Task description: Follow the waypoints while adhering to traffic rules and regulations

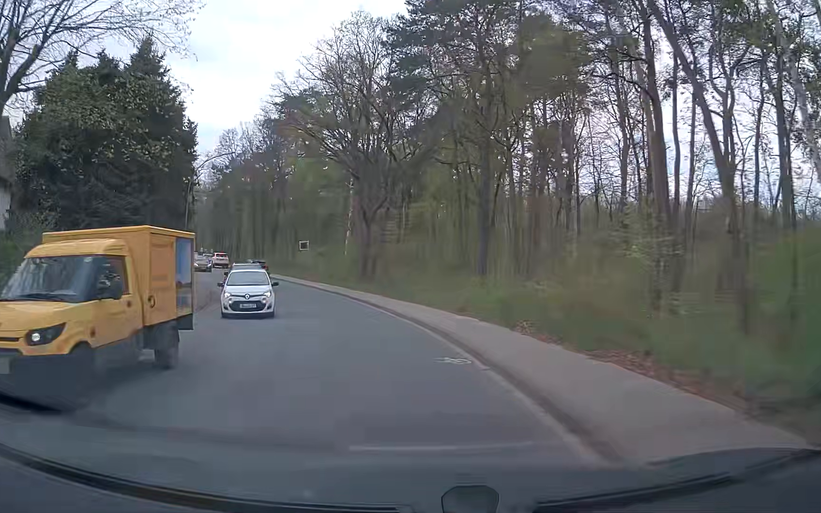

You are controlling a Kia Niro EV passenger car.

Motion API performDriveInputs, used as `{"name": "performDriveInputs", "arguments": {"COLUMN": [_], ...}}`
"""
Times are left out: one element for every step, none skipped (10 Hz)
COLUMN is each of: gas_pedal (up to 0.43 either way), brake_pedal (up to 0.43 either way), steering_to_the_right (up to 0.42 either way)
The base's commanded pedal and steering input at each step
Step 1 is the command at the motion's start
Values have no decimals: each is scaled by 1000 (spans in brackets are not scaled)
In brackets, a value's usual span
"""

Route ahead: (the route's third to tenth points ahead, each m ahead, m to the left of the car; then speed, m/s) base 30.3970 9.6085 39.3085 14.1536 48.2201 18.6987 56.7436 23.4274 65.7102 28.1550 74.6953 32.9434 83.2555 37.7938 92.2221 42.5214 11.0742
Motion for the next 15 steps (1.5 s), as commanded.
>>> {"name": "performDriveInputs", "arguments": {"gas_pedal": [150,150,150,150,150,150,150,150,138,138,138,138,138,138,118], "brake_pedal": [0,0,0,0,0,0,0,0,0,0,0,0,0,0,0], "steering_to_the_right": [-48,-51,-53,-55,-56,-57,-57,-58,-59,-59,-58,-57,-57,-57,-57]}}
